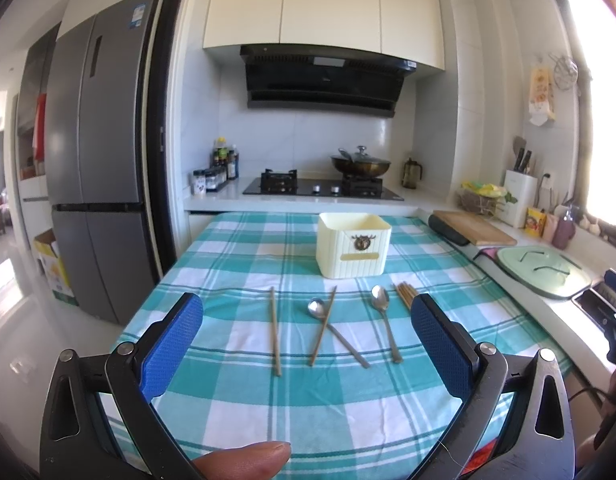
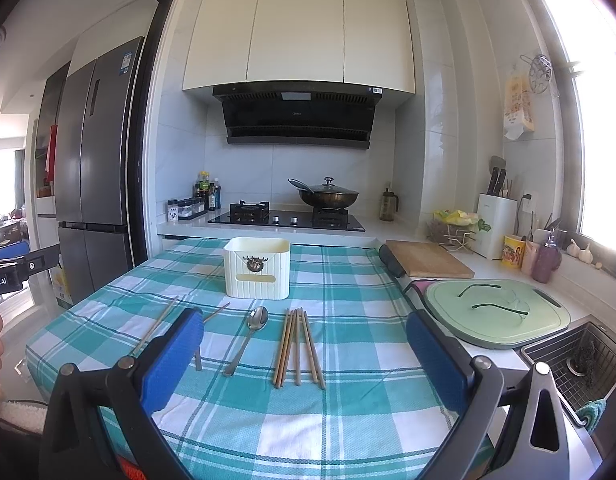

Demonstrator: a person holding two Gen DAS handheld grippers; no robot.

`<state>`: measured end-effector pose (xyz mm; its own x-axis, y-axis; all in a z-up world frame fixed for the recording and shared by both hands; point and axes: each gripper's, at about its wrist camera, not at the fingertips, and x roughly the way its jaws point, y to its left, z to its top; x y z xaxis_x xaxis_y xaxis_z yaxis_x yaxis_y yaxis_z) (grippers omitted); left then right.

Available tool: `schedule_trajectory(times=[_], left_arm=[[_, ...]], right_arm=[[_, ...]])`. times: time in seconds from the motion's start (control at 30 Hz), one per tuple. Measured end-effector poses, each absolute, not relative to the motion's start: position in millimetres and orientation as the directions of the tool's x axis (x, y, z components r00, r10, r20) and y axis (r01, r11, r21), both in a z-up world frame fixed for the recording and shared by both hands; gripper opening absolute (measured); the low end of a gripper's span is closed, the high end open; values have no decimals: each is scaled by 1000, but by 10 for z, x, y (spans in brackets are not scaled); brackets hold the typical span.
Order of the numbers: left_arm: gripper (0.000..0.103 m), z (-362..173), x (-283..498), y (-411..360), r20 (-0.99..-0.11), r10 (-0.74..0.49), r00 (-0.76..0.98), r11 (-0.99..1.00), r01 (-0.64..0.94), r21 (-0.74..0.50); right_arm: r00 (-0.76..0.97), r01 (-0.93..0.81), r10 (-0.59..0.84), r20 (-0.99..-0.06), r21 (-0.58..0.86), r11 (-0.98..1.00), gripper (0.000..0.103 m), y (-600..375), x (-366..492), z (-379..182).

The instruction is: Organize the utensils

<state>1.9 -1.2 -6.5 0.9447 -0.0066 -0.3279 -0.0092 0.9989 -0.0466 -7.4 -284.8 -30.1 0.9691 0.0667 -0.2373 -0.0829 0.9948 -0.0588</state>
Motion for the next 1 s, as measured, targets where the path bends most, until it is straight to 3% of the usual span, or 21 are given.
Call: schedule_trajectory(times=[1.0], left_arm=[[103, -36, 0, -51, -323, -4, 946, 999, -13, -50]], right_arm=[[973, -79, 64, -223, -59, 995, 103, -2868, -73, -286]])
